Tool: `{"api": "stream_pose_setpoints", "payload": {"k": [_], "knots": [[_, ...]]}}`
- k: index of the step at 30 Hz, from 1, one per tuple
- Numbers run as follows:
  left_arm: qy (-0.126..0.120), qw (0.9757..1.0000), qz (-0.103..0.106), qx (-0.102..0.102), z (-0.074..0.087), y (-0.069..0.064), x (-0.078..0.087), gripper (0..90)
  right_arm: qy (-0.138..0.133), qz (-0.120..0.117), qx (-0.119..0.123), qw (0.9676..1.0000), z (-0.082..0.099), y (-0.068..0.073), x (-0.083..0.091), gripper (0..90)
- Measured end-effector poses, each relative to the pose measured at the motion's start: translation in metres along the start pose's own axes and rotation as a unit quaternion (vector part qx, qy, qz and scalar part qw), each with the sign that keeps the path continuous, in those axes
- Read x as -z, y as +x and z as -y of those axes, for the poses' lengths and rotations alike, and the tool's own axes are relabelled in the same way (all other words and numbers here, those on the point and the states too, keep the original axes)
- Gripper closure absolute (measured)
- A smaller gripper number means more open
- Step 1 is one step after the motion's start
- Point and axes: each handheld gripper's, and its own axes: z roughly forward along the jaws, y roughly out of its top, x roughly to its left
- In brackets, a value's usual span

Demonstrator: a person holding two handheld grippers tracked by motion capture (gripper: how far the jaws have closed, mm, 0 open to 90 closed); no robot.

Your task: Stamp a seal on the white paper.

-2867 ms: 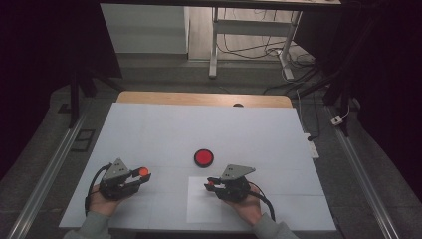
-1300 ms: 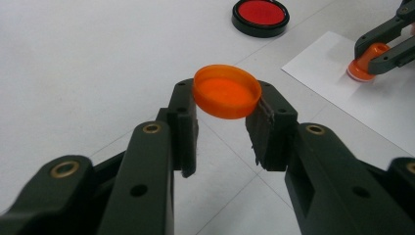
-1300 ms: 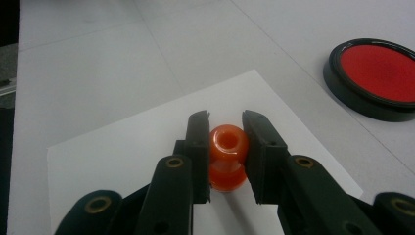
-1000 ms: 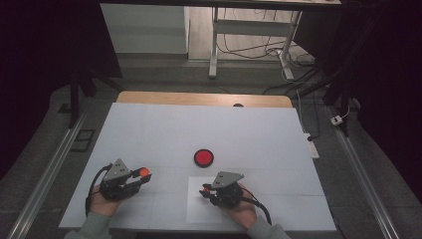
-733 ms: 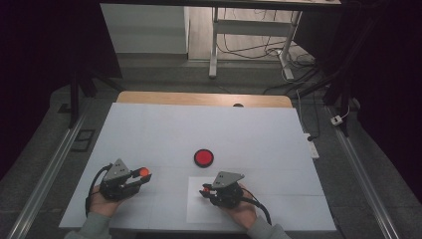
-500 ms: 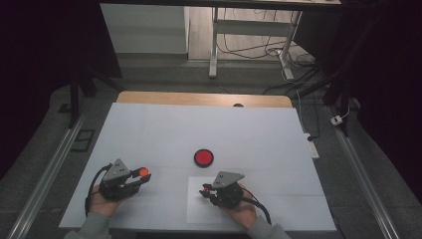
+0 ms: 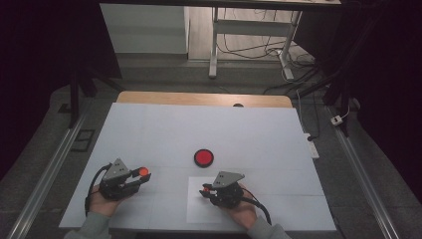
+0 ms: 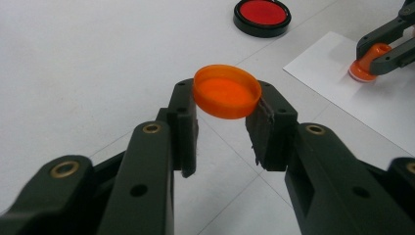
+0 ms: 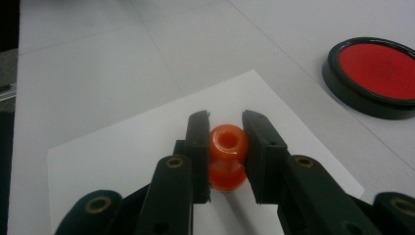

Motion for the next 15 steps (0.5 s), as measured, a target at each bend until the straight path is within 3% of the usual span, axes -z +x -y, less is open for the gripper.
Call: {"api": "stream_pose_setpoints", "payload": {"k": [7,9,11,15], "knots": [[0.000,1.0000,0.000,-0.002,0.000,0.000,0.000,65.3,-0.002,-0.006,-0.003,1.0000,0.000,-0.002,0.001,71.8],[-0.001,1.0000,0.000,-0.001,0.000,0.001,0.000,65.3,-0.025,-0.007,-0.019,0.9995,-0.001,-0.006,0.007,71.7],[-0.001,1.0000,-0.001,0.000,0.000,0.002,0.000,65.3,-0.066,-0.009,-0.039,0.9970,-0.004,-0.010,0.016,71.8],[-0.001,1.0000,-0.001,-0.001,0.000,0.002,0.001,65.3,-0.092,-0.005,-0.058,0.9940,-0.006,-0.015,0.025,72.1]]}}
